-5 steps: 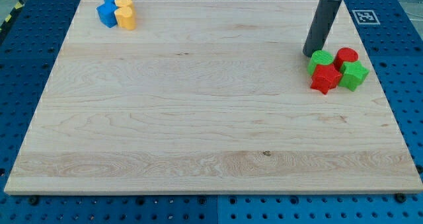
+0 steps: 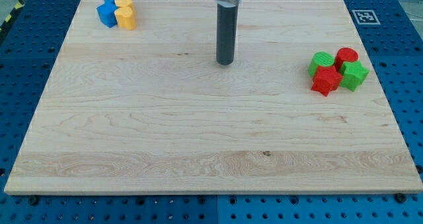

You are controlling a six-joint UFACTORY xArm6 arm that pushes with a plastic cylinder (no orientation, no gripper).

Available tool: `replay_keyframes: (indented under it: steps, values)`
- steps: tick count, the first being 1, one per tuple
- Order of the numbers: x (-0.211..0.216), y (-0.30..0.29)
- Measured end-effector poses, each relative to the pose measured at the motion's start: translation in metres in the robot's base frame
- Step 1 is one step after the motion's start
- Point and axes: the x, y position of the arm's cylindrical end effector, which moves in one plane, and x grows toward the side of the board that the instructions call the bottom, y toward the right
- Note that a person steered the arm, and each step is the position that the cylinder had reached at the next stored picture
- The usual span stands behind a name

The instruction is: Move the blue triangle right to the yellow hexagon

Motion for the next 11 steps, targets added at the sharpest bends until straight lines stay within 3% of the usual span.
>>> replay_keyframes:
  steps: [2,3,4,5,7,8,10,11]
  values:
    - [0.000,-0.159]
    - [-0.030,-0.240]
    - [-0.095,-0.299]
    - [-0.128,-0.317]
    - [-0.191,-0.318]
    - [-0.191,-0.312]
    - [-0.184,-0.199]
    - [-0.156,-0.132]
